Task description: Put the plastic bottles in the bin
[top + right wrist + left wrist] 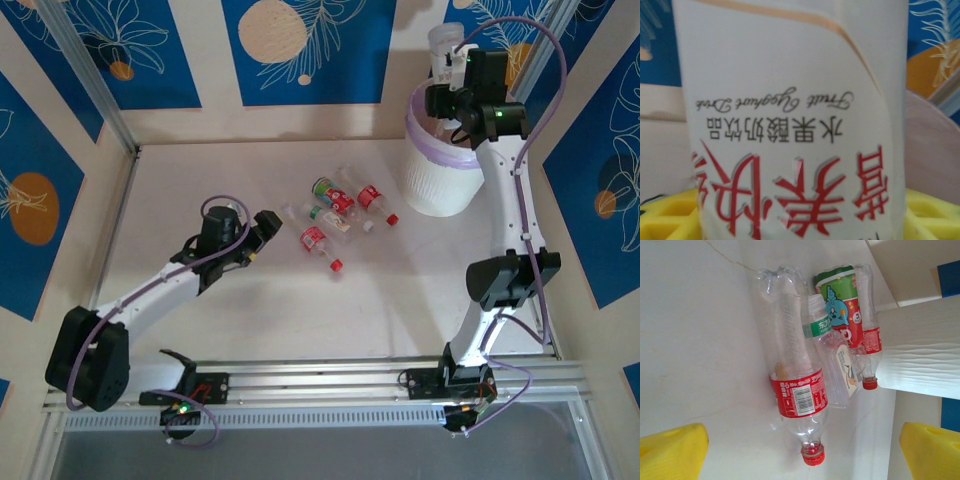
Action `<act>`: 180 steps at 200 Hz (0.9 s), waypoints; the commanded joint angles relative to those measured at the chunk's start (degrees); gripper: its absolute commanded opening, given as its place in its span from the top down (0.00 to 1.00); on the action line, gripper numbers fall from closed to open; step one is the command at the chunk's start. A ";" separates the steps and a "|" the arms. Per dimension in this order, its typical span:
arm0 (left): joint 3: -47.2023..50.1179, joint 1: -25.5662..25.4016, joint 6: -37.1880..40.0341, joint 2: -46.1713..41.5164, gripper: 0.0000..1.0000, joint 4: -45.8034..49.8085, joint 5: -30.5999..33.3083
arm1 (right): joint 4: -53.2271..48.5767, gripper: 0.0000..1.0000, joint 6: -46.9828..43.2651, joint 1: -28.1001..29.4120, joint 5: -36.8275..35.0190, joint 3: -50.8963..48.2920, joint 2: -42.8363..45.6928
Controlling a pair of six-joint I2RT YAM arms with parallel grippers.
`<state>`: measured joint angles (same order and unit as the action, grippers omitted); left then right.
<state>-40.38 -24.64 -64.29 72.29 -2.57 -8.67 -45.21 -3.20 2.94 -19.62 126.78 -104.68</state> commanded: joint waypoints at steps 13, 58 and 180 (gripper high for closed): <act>0.30 0.74 1.80 -2.08 0.02 1.91 1.39 | 3.99 0.73 -0.14 -3.01 -2.18 2.24 -2.68; 0.12 0.79 1.49 -1.99 0.03 2.19 1.52 | 4.39 0.73 1.00 -5.39 -0.62 0.49 -4.87; -0.31 0.76 1.19 -0.22 0.03 2.12 1.11 | 1.17 0.72 3.77 -10.28 3.35 0.54 -11.96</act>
<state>-40.36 -24.47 -63.94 71.42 -0.78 -8.03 -43.07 -0.80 -6.76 -18.00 126.21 -115.00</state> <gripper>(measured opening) 0.965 0.638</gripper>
